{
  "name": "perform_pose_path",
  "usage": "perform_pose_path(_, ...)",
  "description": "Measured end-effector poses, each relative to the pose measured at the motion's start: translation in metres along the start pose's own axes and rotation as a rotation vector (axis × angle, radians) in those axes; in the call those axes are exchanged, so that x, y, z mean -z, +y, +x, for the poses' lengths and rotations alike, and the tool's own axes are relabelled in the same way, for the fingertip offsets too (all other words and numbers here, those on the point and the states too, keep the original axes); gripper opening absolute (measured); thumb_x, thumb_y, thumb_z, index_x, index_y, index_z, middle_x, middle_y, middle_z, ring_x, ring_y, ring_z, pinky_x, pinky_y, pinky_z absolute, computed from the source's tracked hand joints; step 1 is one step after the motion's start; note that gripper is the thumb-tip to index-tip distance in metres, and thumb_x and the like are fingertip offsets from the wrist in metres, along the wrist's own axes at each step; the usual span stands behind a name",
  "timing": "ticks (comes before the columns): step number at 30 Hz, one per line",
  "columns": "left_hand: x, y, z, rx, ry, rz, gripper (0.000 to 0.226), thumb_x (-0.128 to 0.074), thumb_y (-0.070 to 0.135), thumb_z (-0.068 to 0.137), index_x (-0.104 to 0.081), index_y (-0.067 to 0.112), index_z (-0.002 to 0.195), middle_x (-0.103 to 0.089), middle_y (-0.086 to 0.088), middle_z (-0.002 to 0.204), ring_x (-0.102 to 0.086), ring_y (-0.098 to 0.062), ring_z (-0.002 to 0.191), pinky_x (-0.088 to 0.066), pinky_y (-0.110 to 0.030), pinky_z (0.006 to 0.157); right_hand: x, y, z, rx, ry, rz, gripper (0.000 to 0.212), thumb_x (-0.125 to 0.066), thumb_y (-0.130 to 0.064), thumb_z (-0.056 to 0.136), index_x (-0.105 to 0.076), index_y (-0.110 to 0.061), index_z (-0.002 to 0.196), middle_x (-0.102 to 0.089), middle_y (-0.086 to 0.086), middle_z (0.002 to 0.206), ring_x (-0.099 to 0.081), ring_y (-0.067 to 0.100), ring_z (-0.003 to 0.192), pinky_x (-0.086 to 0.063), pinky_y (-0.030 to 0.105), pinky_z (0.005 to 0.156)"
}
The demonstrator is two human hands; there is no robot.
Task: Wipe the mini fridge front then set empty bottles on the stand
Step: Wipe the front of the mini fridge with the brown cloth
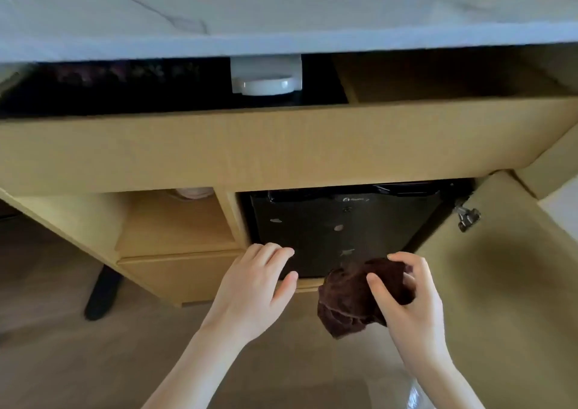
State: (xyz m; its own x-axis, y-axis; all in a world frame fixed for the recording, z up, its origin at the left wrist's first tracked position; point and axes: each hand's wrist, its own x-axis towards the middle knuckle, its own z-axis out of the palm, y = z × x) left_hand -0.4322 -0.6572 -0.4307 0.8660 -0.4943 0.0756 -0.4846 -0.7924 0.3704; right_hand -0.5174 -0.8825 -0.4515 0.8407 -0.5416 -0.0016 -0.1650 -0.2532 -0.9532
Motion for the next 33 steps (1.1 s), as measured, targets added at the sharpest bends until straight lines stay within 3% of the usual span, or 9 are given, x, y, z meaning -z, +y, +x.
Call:
perform_pose_path(6,-0.094,-0.045,0.019,-0.070,0.038,0.027,0.045,-0.036,0.044,0.104,-0.048,0.028,0.143,-0.050,0.013,0.140,-0.043,-0.005,0.132,-0.042,-0.023,0.105,-0.051,0.096,0.017,0.061,-0.006,0.042,0.036,-0.078,-0.020,0.087,-0.057,-0.036,0.111,-0.068,-0.018,0.092,-0.067,0.004,0.088,-0.064,0.043,0.069)
perform_pose_path(15,-0.109,-0.064,0.022,-0.077,0.187,0.049,0.042,-0.038,0.042,0.103,-0.050,0.025,0.140,-0.052,0.012,0.136,-0.044,-0.006,0.128,-0.041,-0.023,0.102,-0.083,0.126,0.033,0.215,-0.082,0.023,0.036,-0.077,-0.022,0.088,-0.056,-0.040,0.109,-0.066,-0.028,0.097,-0.064,-0.008,0.093,-0.056,0.013,0.069)
perform_pose_path(19,-0.100,-0.061,0.021,-0.084,0.242,0.051,0.043,-0.039,0.041,0.103,-0.051,0.024,0.140,-0.053,0.011,0.135,-0.046,-0.007,0.126,-0.044,-0.025,0.101,-0.086,0.115,0.035,0.231,-0.111,0.056,0.037,-0.077,-0.022,0.088,-0.055,-0.044,0.110,-0.067,-0.027,0.097,-0.066,-0.006,0.093,-0.060,0.019,0.067)
perform_pose_path(22,-0.092,-0.060,0.029,-0.132,0.315,0.107,0.045,-0.043,0.037,0.100,-0.052,0.019,0.140,-0.054,0.006,0.137,-0.048,-0.011,0.128,-0.046,-0.029,0.106,-0.085,0.109,0.039,0.274,-0.118,0.080,0.038,-0.076,-0.021,0.089,-0.055,-0.046,0.109,-0.067,-0.027,0.096,-0.066,-0.006,0.092,-0.058,0.015,0.066)
perform_pose_path(26,-0.074,-0.067,0.053,-0.193,0.462,0.266,0.058,-0.051,0.035,0.096,-0.041,0.013,0.149,-0.040,-0.006,0.153,-0.035,-0.021,0.144,-0.025,-0.031,0.118,-0.075,0.100,0.049,0.341,-0.116,0.103,0.038,-0.073,-0.019,0.091,-0.056,-0.044,0.114,-0.069,-0.023,0.096,-0.067,-0.003,0.092,-0.054,0.011,0.068)
perform_pose_path(29,-0.055,-0.073,0.073,-0.190,0.457,0.352,0.068,-0.054,0.036,0.095,-0.031,0.011,0.155,-0.029,-0.011,0.160,-0.025,-0.026,0.149,-0.015,-0.036,0.123,-0.069,0.086,0.060,0.391,-0.168,0.093,0.042,-0.072,-0.016,0.092,-0.054,-0.040,0.121,-0.068,-0.021,0.100,-0.067,-0.001,0.097,-0.057,0.015,0.076)
perform_pose_path(33,-0.044,-0.080,0.093,-0.134,0.410,0.457,0.078,-0.060,0.043,0.092,-0.028,0.009,0.155,-0.034,-0.014,0.157,-0.031,-0.031,0.147,-0.012,-0.037,0.123,-0.072,0.065,0.084,0.475,-0.198,0.100,0.046,-0.068,-0.015,0.094,-0.051,-0.041,0.127,-0.068,-0.016,0.102,-0.069,0.006,0.095,-0.057,0.018,0.076)
